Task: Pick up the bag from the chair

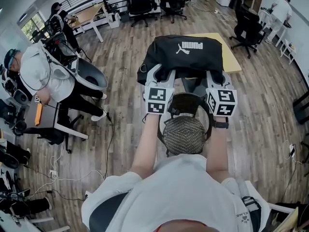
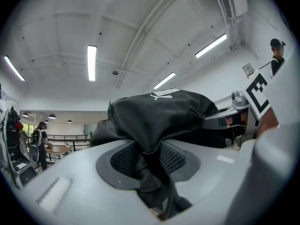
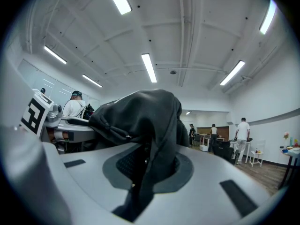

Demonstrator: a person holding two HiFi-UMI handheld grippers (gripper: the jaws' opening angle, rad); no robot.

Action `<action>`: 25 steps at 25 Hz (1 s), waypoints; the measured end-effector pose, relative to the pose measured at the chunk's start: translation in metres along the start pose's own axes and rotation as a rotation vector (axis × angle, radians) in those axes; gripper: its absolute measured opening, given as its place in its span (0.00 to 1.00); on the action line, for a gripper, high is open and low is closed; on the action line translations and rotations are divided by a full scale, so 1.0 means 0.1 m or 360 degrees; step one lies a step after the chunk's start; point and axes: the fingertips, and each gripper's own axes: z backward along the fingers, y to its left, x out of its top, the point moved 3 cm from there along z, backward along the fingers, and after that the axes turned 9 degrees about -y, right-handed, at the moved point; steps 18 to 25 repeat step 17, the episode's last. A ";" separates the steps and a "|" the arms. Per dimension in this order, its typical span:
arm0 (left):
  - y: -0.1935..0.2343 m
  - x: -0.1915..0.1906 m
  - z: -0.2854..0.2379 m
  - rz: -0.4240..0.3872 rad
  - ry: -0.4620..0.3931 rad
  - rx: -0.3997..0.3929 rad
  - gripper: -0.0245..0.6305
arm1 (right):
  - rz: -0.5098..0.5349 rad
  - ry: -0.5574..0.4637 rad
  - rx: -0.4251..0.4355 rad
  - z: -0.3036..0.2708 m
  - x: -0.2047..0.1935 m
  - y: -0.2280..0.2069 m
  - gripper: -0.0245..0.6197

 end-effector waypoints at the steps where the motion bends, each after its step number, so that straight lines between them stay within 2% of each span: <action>1: -0.01 -0.01 -0.01 0.0002 -0.0002 -0.0003 0.24 | 0.0001 0.0001 -0.0003 0.00 -0.01 -0.01 0.11; 25: 0.02 -0.18 -0.23 0.0034 0.0031 -0.0019 0.24 | -0.0015 0.0048 -0.0012 -0.18 -0.18 -0.14 0.11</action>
